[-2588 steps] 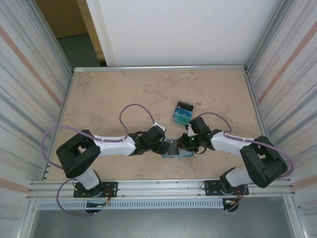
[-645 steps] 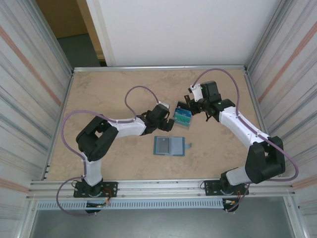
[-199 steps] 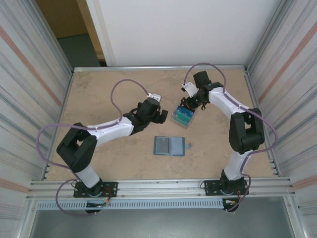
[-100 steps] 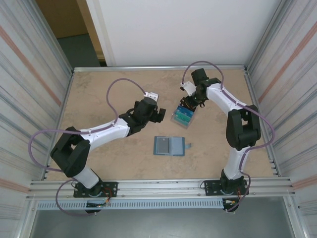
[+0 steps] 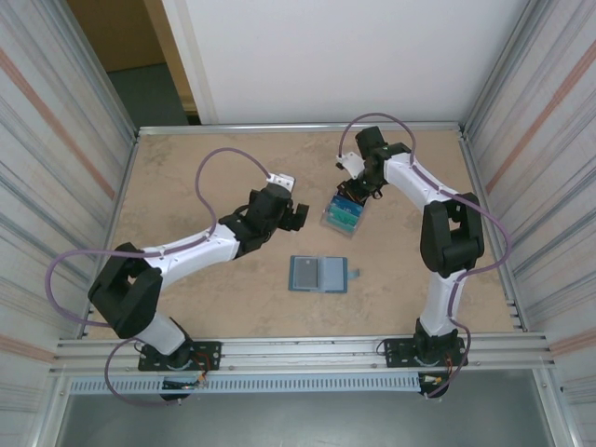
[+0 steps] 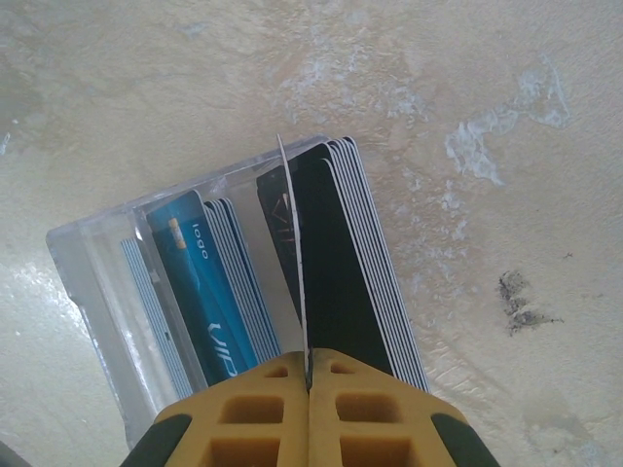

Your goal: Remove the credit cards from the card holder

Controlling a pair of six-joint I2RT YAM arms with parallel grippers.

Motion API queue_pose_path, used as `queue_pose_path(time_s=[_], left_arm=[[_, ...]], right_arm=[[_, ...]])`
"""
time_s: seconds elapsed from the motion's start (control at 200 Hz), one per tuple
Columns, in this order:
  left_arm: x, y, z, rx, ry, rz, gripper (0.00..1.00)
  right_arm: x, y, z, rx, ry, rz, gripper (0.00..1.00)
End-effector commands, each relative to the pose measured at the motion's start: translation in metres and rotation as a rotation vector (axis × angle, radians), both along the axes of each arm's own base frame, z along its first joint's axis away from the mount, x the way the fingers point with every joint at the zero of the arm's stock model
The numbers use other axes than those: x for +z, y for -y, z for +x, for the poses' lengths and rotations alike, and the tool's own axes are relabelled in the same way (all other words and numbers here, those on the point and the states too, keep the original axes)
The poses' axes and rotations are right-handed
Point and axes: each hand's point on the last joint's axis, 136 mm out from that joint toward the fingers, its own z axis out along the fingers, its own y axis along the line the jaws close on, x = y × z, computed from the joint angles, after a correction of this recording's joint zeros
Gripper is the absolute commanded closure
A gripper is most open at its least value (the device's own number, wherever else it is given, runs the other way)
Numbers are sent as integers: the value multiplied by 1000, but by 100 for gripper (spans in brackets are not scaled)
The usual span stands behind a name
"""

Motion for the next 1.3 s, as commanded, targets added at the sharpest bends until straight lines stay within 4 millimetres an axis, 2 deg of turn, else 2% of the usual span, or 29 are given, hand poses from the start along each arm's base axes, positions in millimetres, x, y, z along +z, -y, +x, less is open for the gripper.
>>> queue_pose_path(time_s=[0.0,0.261,0.526,0.677,0.997,1.298], left_arm=[[11,-14,-1,31,29,10,1],[14,-12,-1,28,34,-3,1],[13,-12,-1,27,31,-11,1],[14,-11,-1,25,33,-15,1],[14,-10,-1,22,34,-12,1],[14,-12,0,29,35,-11,1]], right_arm=[[15,-1,-7,16,1,-1,100],[19,8,-7,5,7,-44,100],[33,5,-5,17,28,-40,100],[33,9,-6,22,13,-62,100],[10,17,-9,27,-58,-122,100],[-6,9,-4,51,-98,-119,100]])
